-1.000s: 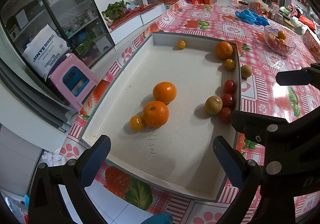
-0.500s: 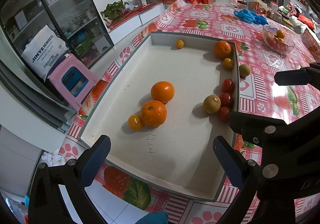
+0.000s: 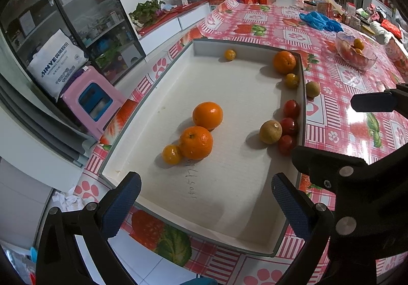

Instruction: Organize fruits

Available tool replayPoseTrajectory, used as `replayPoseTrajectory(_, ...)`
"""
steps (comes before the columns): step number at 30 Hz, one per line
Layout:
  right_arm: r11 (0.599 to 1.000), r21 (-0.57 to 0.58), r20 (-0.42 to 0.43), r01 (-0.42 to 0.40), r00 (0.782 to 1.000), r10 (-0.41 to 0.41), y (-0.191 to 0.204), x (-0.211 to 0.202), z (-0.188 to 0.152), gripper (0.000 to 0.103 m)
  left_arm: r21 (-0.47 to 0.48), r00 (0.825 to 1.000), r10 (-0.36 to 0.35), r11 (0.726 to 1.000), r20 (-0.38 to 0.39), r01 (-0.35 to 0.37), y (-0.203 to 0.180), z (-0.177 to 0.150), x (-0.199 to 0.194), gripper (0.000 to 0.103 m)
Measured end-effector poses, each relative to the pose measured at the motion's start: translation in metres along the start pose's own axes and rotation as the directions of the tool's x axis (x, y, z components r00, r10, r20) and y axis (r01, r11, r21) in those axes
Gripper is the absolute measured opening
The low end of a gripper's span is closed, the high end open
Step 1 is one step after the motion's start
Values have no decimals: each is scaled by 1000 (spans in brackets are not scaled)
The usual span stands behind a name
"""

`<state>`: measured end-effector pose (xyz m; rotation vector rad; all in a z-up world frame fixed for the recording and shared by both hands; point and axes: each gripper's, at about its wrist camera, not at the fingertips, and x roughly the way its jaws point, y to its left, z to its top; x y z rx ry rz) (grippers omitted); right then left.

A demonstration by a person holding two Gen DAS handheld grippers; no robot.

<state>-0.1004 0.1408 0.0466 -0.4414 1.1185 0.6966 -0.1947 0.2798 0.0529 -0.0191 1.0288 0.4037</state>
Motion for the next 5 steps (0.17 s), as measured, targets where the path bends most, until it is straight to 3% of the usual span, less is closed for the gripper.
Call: replayPoseTrajectory(5,1000,1,2,-1,1000,1,-1,0,0,103,1,1000,5,1000,17,-5,1,0,-2,103)
